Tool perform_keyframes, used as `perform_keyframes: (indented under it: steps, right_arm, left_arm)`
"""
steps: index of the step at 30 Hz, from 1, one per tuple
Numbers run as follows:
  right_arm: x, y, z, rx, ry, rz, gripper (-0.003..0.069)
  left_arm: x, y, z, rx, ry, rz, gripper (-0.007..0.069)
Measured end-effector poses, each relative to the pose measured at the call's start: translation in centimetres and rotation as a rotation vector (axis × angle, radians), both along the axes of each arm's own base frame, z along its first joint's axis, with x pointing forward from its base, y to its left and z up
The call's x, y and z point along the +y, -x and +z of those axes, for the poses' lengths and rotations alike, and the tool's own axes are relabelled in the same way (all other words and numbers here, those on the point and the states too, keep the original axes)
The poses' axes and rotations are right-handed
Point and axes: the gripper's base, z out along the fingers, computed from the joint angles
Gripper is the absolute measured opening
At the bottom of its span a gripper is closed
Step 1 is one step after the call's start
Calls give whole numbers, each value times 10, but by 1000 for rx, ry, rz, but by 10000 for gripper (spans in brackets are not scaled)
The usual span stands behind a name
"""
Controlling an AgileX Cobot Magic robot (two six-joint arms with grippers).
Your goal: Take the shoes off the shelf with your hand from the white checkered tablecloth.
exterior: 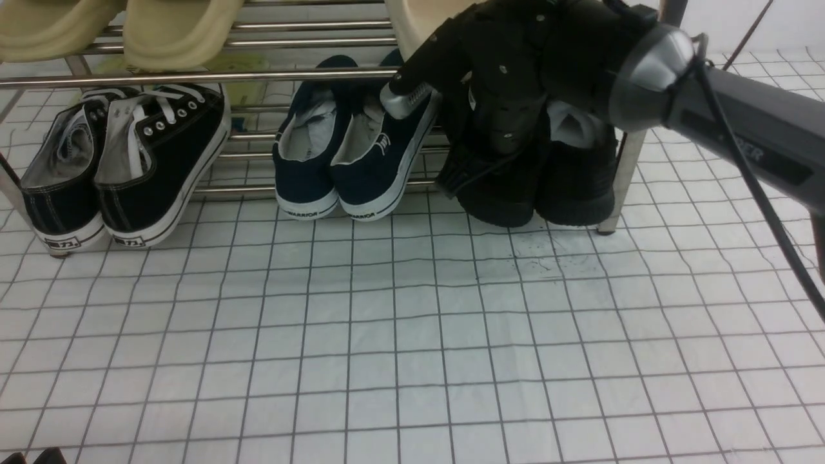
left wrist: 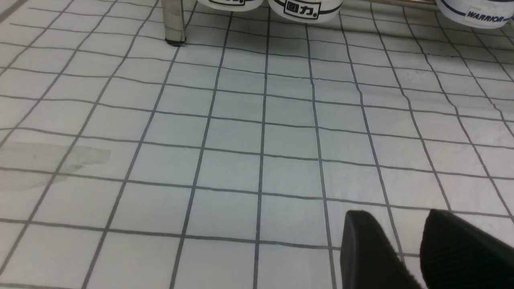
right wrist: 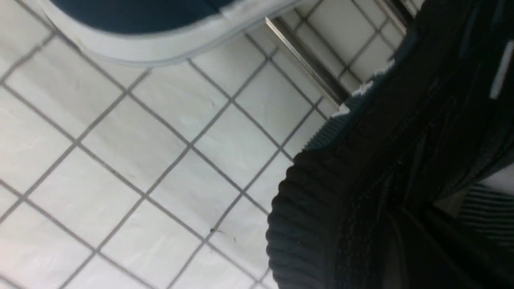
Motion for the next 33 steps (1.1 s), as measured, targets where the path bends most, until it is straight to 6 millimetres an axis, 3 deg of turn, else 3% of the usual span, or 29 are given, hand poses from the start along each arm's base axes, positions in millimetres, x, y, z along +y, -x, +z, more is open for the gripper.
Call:
perform_keyframes:
  steps: [15,27,33]
  right_arm:
    - [-4,5,9,37,8,-25,20]
    - [7,1,13,-6,-184,-100,20]
    - [8,3,12,25,-191,-106,20]
  left_arm:
    - [0,0,0,0,0,0,239]
    - [0,0,0,0,0,0,239]
    - [0,0,0,0,0,0,239]
